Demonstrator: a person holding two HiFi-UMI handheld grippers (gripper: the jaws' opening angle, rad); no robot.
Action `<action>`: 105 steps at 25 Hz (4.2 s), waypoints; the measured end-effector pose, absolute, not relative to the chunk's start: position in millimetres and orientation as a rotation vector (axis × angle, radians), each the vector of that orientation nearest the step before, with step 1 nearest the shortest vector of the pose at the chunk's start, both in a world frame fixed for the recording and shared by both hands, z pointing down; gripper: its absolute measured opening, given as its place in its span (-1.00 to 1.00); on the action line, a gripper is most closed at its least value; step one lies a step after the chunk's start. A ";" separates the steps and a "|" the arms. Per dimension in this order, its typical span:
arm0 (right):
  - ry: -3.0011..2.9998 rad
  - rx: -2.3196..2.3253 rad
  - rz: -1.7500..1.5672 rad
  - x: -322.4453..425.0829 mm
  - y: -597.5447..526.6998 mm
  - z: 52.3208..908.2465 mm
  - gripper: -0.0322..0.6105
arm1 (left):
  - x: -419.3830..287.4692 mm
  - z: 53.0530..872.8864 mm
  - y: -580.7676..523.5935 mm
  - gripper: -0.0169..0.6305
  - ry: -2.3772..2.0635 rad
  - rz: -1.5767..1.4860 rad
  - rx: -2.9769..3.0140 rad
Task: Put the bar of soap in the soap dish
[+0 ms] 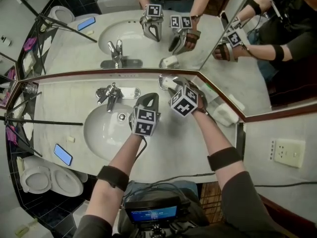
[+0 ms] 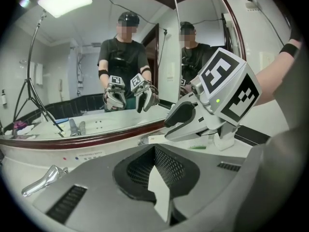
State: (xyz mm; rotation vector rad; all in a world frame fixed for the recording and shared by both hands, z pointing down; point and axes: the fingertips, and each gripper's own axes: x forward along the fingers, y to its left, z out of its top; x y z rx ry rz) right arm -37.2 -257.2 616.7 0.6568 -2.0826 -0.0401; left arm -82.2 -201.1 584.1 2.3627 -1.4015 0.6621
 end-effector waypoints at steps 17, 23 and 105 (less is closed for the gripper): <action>-2.501 1.192 0.429 45.2 -139.7 502.0 -0.84 | -81.3 511.1 -114.6 -0.95 -1.424 0.490 2.414; -2.501 1.283 0.511 60.5 -107.0 504.3 -0.84 | -86.0 494.9 -90.5 -0.95 -1.431 0.440 2.439; -2.257 1.013 0.259 19.8 -161.5 551.5 -0.29 | -81.5 520.5 -110.0 -0.94 -1.433 0.535 2.460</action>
